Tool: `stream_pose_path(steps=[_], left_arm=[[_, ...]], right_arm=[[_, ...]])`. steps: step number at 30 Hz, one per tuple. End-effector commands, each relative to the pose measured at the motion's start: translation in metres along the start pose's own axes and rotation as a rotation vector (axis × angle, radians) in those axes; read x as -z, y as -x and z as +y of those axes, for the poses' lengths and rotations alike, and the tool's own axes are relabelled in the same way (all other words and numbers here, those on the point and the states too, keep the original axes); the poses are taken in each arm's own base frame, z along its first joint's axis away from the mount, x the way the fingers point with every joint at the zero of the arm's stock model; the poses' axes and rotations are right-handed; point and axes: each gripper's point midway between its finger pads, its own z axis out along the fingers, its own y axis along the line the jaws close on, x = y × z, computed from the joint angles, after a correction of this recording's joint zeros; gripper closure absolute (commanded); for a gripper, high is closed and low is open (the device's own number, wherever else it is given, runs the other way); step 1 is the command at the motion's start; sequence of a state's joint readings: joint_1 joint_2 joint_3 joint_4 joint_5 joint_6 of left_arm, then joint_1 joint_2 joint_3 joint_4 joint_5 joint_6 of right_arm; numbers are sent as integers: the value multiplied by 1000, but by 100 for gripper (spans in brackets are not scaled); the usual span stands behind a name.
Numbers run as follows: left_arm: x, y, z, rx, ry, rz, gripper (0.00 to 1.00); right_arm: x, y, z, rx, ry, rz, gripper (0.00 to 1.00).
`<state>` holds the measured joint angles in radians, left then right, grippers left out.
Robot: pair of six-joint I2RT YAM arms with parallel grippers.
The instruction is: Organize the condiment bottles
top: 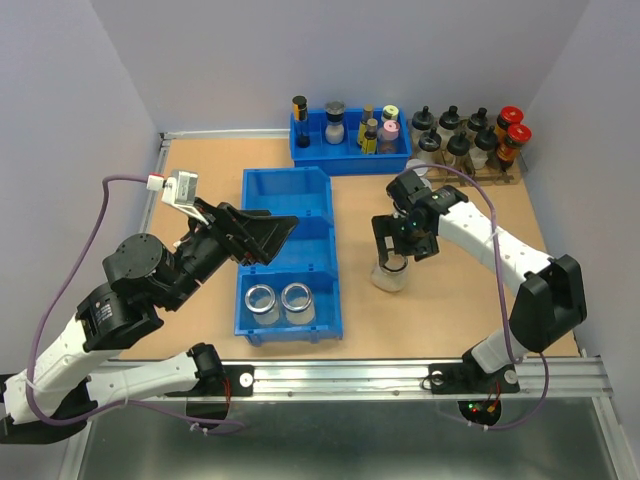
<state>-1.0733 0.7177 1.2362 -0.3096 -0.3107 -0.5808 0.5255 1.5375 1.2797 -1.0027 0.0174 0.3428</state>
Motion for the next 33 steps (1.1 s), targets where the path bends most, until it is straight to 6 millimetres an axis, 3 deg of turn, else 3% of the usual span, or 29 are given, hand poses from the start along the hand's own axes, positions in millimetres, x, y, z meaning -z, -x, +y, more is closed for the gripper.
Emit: stream_pose_path(steps=[1,6,16,23,27,28,29,30,32,33], left_arm=[[-1,10,-5,0,-16,-43,1],[0,10,-4,1,-13,-44,1],[0,7,0,3,-6,-39,1],[3,9,1,8,-2,-46,1],[4,10,2,9,3,-50,1],[5,11,2,10,3,-52,1],[5,11,2,11,2,-51,1],[5,11,2,11,4,-53,1],[5,11,2,11,5,-52,1],[5,11,2,12,4,-53,1]], right_arm=[[24,22,13,24,53,-93,3],[12,11,17,32,81,-40,2],[0,14,28,88,95,-35,3],[-10,14,19,122,44,-19,9],[-12,15,14,115,9,-25,36],[-10,17,12,104,-1,-34,49],[-9,18,13,95,-2,-40,56],[-5,19,13,85,1,-51,71],[1,23,18,62,20,-64,86],[8,25,21,53,39,-77,100]])
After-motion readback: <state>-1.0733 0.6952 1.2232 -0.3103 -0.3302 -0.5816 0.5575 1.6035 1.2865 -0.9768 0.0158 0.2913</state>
